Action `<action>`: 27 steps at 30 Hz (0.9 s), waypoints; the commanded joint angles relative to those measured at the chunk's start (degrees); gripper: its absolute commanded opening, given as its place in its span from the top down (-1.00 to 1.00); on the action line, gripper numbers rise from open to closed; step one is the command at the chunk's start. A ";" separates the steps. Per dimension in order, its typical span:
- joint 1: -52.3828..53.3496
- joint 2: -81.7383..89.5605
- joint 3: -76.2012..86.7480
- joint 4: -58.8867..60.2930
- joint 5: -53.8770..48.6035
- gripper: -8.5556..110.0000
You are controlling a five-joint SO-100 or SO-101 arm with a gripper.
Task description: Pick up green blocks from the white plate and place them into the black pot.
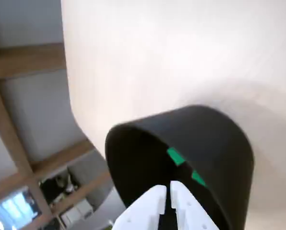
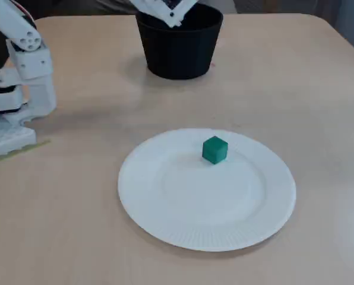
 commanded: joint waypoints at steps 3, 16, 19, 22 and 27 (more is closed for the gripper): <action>12.04 -3.96 -7.47 5.36 1.67 0.90; 33.49 -23.47 -24.52 24.96 24.17 0.90; 35.60 -29.88 -29.62 28.39 27.86 0.90; 37.27 -35.60 -35.24 30.32 29.09 0.90; 39.02 -44.65 -45.88 36.30 27.42 0.84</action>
